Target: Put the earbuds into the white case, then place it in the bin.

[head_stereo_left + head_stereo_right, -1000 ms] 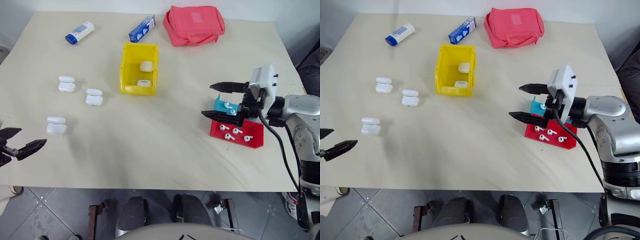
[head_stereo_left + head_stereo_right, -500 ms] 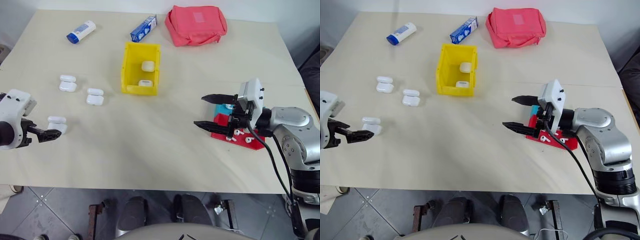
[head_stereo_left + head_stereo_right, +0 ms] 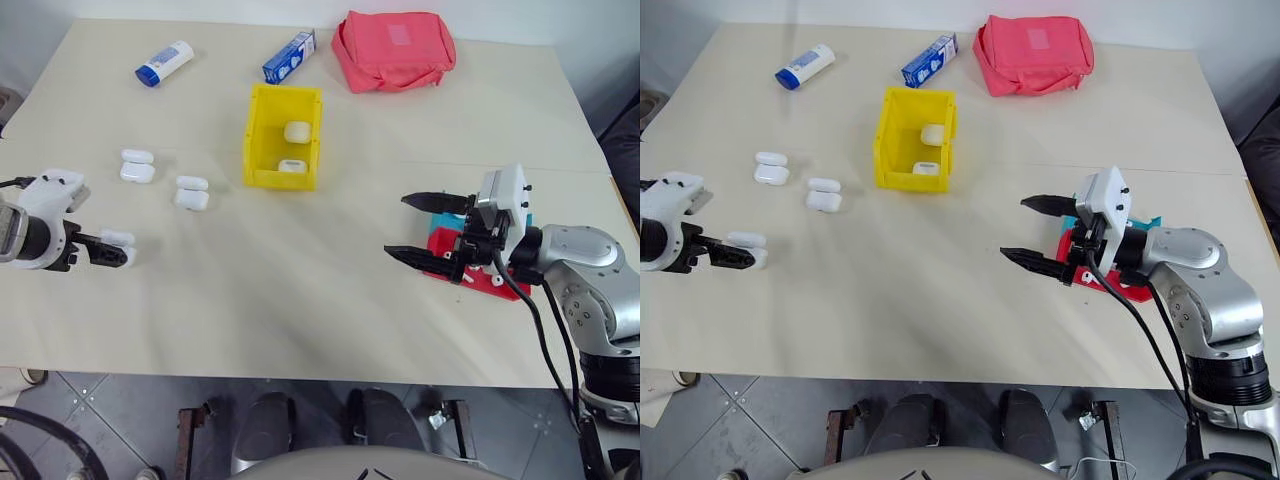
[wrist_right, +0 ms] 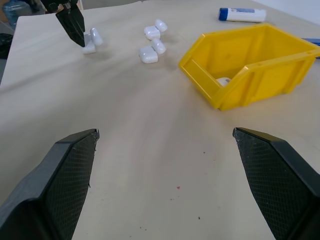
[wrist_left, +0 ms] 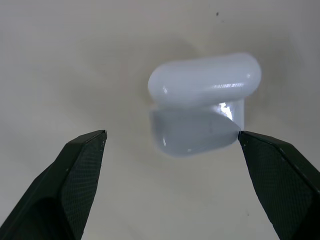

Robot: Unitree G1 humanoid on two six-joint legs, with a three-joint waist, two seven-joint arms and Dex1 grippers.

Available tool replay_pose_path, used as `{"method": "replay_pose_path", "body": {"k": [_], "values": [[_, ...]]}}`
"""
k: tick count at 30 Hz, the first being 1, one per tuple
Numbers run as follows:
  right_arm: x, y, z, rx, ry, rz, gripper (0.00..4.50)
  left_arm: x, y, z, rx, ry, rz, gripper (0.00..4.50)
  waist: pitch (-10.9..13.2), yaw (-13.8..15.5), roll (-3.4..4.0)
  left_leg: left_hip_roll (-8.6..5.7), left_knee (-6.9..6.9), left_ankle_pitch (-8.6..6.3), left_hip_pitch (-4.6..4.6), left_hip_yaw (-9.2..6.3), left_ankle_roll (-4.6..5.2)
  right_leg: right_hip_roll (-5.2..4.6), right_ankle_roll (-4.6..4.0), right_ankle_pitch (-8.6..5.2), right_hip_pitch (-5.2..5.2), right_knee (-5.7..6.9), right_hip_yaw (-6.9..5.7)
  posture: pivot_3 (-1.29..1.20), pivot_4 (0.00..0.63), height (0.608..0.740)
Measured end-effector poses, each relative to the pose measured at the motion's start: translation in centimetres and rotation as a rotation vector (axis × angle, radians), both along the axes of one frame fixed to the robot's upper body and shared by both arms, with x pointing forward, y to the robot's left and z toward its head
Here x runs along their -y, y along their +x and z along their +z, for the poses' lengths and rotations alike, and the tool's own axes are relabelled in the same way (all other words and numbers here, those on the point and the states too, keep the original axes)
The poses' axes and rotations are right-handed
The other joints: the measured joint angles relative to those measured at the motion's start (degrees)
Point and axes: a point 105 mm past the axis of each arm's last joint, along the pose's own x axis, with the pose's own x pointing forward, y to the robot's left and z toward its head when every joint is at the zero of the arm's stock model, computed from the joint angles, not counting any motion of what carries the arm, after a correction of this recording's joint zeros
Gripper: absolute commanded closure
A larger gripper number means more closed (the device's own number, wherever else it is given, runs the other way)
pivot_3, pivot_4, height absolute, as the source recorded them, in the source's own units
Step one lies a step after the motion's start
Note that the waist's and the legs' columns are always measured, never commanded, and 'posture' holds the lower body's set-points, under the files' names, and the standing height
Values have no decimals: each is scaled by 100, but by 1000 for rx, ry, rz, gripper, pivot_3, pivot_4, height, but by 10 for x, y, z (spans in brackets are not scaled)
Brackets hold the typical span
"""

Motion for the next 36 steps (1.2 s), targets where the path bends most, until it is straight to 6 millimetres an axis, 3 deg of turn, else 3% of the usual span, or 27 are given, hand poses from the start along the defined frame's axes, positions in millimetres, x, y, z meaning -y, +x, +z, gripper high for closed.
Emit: {"method": "replay_pose_path", "body": {"k": [5, 18, 26, 36], "values": [[1, 0, 1, 7, 3, -18, 0, 6, 5, -16, -52, -29, 0, 30, 0, -11, -2, 0, 4, 0, -2, -1, 0, 0, 0, 0, -1, 2, 0, 0, 150, 740], [3, -2, 1, 2, 10, -20, 0, 0, -9, -20, -132, -41, 105, 30, 0, -11, -6, 1, 7, 0, -5, -5, 1, -2, 0, 0, -6, 7, 1, 0, 150, 740], [16, -8, -5, -28, -35, 9, 0, 7, 1, -21, -92, -74, 111, 30, 3, 89, 4, -10, 12, 1, 2, -17, 3, -9, 1, 0, 14, 2, 6, 0, 150, 740], [31, -13, 3, -6, -51, 2, 0, 8, 12, -20, -60, -86, 123, 30, 2, 133, 18, -18, 13, 2, 11, -27, 4, -11, 3, -2, 27, 1, 10, 0, 150, 740]]}}
